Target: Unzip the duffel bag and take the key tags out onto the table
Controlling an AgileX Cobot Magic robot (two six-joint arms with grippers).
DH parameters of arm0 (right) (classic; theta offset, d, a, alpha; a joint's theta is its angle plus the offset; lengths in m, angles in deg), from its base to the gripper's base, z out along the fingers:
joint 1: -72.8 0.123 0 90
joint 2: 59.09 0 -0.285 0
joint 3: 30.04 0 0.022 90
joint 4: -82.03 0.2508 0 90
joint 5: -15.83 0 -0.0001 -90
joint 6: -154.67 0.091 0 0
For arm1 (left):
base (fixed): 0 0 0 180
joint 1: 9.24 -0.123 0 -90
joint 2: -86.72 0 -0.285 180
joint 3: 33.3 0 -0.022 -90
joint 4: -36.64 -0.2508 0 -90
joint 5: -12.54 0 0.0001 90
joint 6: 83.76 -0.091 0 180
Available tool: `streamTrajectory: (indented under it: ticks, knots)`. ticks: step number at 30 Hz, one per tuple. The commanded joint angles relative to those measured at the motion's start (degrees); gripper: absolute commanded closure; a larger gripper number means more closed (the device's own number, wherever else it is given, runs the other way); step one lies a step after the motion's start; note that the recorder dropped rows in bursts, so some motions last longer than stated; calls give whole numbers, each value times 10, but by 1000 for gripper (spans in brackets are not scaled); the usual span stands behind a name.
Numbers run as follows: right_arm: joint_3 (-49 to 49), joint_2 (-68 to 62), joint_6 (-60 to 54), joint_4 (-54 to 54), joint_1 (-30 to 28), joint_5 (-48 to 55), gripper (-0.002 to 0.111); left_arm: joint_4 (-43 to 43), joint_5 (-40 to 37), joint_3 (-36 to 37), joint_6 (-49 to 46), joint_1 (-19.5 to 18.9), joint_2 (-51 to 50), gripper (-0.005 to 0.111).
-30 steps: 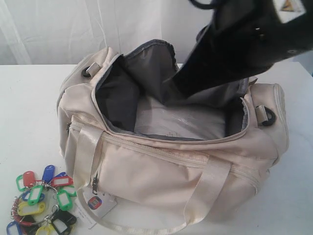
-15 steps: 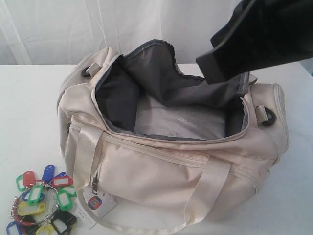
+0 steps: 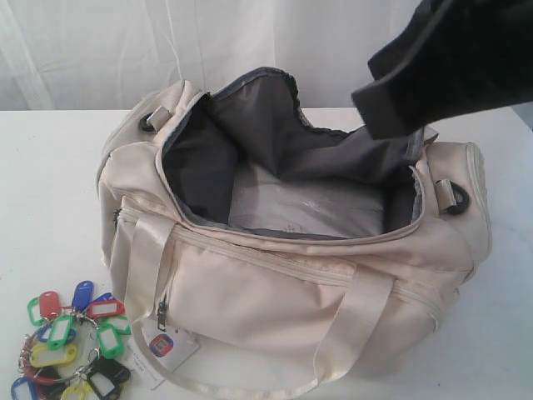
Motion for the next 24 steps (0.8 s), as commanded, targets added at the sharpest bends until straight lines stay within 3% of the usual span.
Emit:
streamTrajectory:
  ticks: [1,5,9,11,24]
  knots:
    - [-2,36,3,1,-15,-7,108,-3,-1,5,4,-57,72,107]
    - [-2,89,3,1,-105,-7,108,-3,-1,5,4,-99,171,107]
    - [-2,164,3,0,-217,-6,108,-4,-1,5,4,-110,230,107]
    - [-2,203,3,0,-243,-6,108,-4,-1,5,4,-110,250,107]
    - [-27,311,3,10,-247,-20,108,-3,-1,5,4,-113,267,107]
